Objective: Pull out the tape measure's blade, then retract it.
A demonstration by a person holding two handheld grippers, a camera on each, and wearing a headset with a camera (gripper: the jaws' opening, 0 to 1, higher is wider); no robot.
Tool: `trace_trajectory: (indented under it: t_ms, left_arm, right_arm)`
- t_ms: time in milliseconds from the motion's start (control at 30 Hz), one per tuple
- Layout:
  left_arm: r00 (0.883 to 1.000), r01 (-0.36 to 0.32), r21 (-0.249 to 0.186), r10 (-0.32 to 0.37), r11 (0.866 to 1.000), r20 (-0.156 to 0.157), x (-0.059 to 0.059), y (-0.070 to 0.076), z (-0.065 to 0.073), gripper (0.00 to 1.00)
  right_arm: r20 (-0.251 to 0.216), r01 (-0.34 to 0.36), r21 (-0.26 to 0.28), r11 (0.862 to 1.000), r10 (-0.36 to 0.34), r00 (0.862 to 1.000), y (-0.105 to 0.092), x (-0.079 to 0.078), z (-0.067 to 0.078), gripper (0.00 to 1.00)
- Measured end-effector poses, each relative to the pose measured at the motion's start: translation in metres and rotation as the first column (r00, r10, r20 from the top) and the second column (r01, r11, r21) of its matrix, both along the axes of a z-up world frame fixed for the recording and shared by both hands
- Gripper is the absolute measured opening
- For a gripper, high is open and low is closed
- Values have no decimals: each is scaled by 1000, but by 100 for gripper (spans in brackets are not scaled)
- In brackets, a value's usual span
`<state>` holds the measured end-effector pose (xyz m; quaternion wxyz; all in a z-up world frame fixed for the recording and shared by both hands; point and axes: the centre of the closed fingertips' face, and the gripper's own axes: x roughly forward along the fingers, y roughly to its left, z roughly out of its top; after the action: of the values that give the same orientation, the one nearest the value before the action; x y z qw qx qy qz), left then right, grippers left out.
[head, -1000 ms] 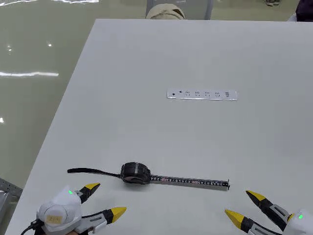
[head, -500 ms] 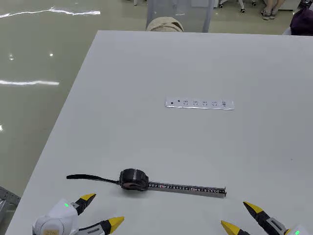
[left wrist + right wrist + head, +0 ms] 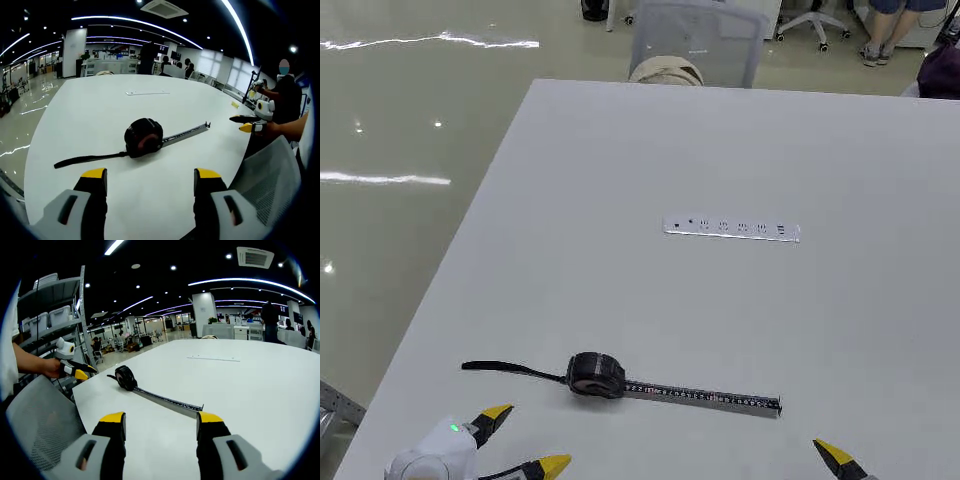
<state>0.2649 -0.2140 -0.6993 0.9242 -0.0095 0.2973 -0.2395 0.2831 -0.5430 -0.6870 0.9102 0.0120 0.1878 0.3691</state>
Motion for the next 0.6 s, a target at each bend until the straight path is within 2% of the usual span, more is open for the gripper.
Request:
trace_trajectory:
  t_ms: [367,600]
  left_arm:
    - [1000,16,11,-16,1000,-11,-3,-4,-1,69]
    - [1000,8,24,-8,1000,-22,2,-7,-3,69]
  right_arm:
    - [-8,1,19,1000,-1,1000,-1,-2,2,57]
    - [0,-3,21,1000,3,1000,0,1,4,56]
